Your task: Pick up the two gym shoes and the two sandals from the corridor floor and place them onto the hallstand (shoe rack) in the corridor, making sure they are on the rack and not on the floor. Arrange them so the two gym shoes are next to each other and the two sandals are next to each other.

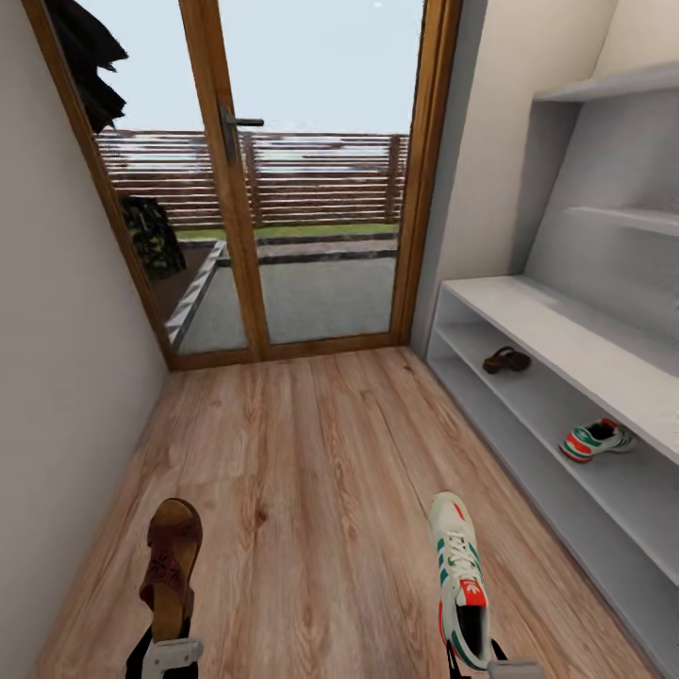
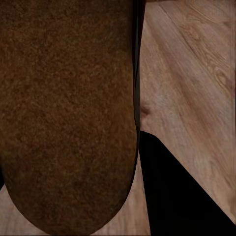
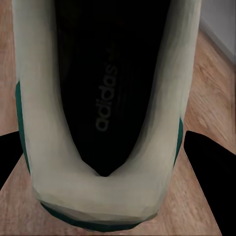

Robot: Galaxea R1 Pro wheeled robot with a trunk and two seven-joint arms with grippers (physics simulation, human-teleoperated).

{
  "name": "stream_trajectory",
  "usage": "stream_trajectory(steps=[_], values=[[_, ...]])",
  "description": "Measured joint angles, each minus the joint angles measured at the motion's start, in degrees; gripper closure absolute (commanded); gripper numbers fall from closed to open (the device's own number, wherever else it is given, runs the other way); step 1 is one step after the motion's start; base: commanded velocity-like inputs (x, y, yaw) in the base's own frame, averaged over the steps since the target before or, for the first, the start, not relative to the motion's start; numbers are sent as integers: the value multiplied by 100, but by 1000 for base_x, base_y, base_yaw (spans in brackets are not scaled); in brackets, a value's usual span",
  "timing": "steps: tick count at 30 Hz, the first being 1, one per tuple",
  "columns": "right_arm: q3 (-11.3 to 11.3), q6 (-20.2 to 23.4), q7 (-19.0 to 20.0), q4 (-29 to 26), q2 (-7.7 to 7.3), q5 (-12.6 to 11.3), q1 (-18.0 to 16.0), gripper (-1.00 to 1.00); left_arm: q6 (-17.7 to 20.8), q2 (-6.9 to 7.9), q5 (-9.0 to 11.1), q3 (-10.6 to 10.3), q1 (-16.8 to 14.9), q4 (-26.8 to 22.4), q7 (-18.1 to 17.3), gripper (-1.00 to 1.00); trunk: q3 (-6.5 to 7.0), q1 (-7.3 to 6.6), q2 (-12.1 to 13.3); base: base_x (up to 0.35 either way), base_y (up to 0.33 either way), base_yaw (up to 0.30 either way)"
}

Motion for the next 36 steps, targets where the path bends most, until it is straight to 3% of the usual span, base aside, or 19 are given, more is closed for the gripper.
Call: stream_trajectory(steps=[36], values=[[1, 0, 0, 0, 0, 0, 1, 100, 0, 0, 0, 0, 2, -10, 0, 100, 0, 1, 0, 289, 221, -263]])
